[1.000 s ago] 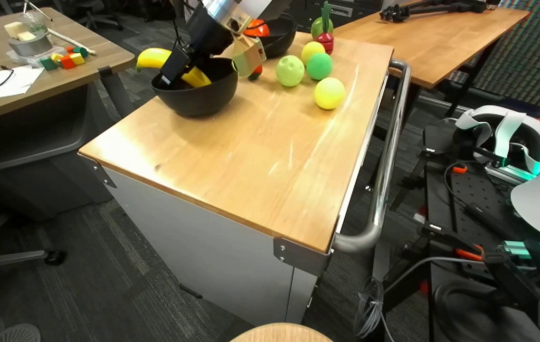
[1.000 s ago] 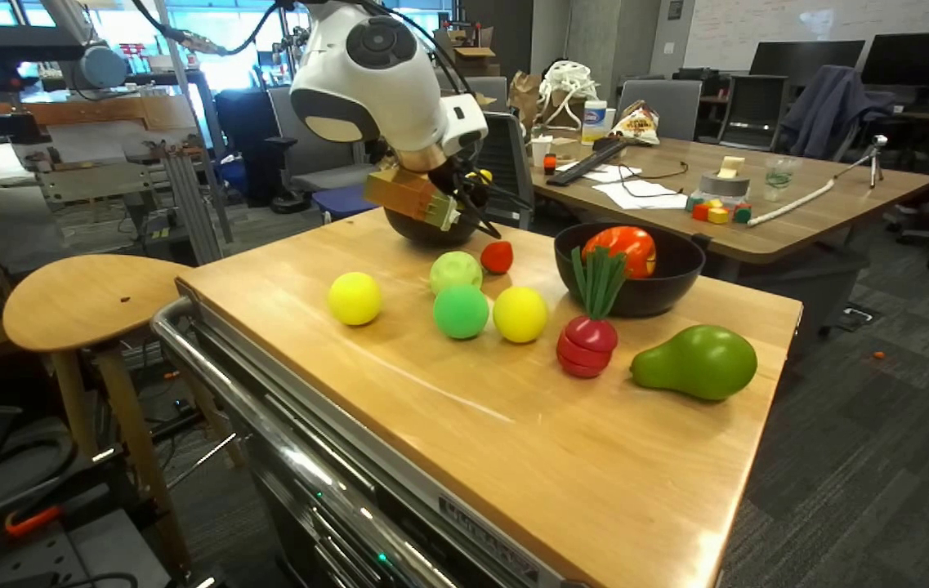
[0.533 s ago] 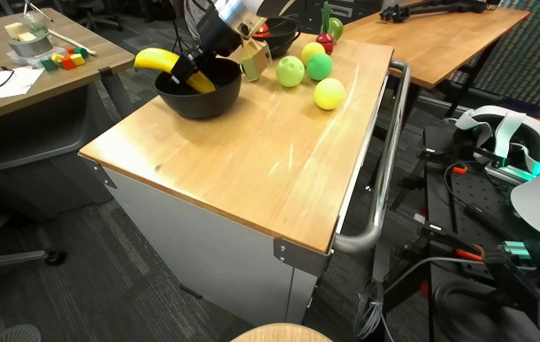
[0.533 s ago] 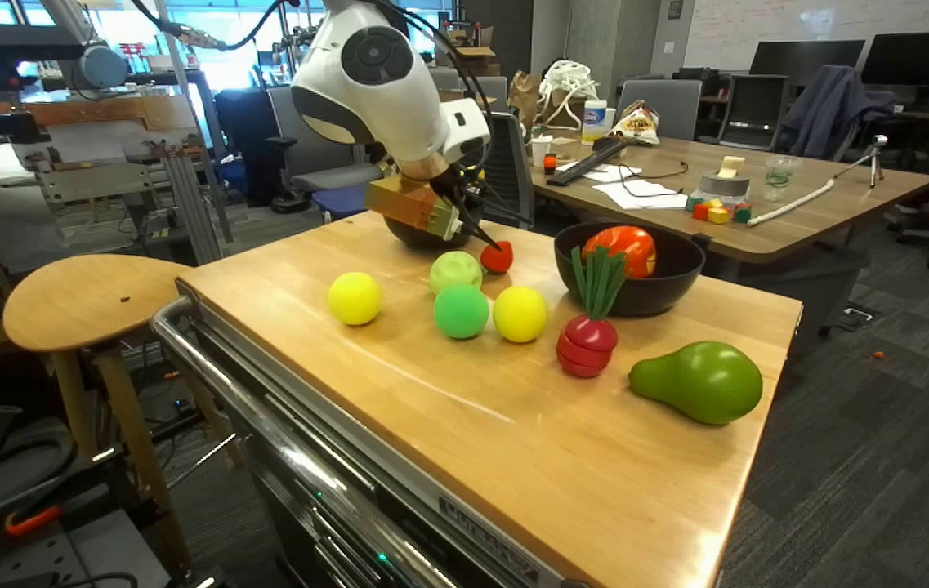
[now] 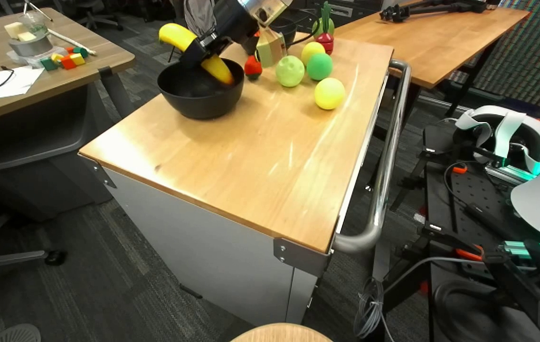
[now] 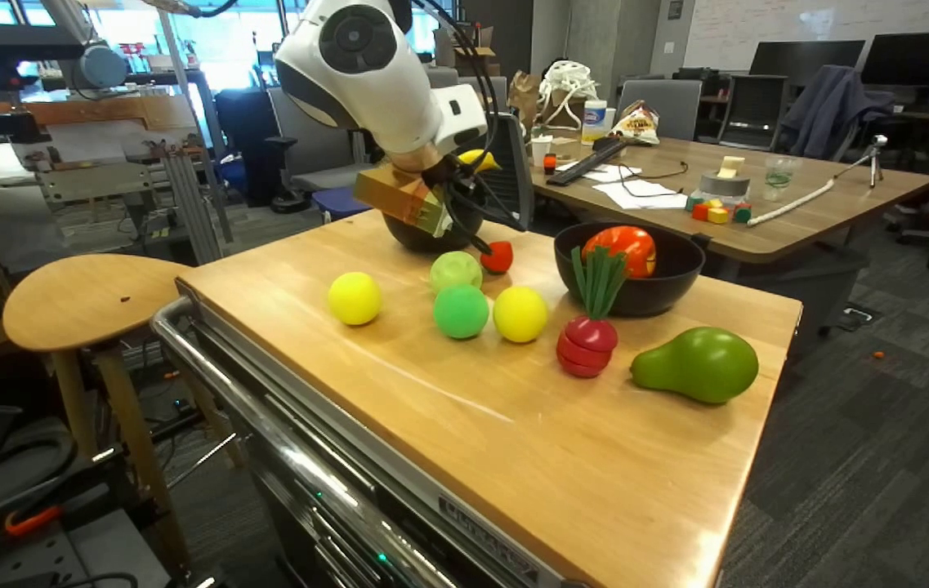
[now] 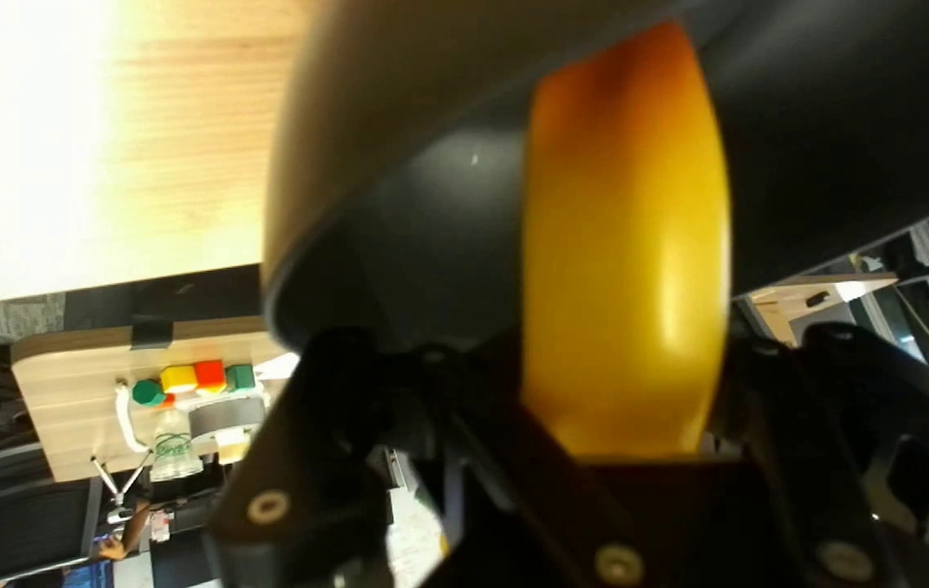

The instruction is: Pick up the fruit toys from the table and put them in the two black bowls.

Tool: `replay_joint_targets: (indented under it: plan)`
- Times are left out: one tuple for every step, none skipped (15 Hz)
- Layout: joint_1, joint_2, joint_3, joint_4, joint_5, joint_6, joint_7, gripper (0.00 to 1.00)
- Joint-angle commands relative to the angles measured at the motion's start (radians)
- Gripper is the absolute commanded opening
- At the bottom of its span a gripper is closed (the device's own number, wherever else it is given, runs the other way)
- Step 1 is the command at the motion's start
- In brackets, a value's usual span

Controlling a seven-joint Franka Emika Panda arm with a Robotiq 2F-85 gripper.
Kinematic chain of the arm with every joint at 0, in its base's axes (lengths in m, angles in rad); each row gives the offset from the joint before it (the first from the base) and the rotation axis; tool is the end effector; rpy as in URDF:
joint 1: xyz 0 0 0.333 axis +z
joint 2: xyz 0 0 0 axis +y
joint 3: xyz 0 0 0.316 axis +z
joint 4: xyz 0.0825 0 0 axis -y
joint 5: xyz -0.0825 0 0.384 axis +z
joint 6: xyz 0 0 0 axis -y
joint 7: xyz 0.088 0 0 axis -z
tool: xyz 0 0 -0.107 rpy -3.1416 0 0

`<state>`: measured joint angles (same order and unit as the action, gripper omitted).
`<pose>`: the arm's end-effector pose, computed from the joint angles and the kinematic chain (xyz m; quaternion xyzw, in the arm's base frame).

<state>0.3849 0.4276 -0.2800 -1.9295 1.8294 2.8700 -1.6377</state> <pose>0.6185 0.0200 0.2887 -0.9066 -0.0464 -0.3975 0.1339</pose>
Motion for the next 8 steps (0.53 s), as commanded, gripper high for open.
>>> replay_joint_targets:
  plan:
    - [0.001, -0.121, -0.005, -0.083, 0.077, -0.028, -0.096, 0.01]
    - [0.003, -0.143, -0.003, -0.100, 0.087, -0.031, -0.105, 0.00]
    - [0.004, -0.162, -0.001, -0.117, 0.087, -0.033, -0.103, 0.00]
    - [0.006, -0.178, 0.002, -0.135, 0.081, -0.037, -0.095, 0.00]
    - [0.008, -0.193, 0.004, -0.149, 0.078, -0.040, -0.098, 0.00]
    - [0.010, -0.203, 0.006, -0.162, 0.074, -0.040, -0.096, 0.00]
    - [0.012, -0.213, 0.009, -0.175, 0.071, -0.040, -0.092, 0.00]
    - [0.014, -0.222, 0.012, -0.185, 0.070, -0.041, -0.091, 0.00]
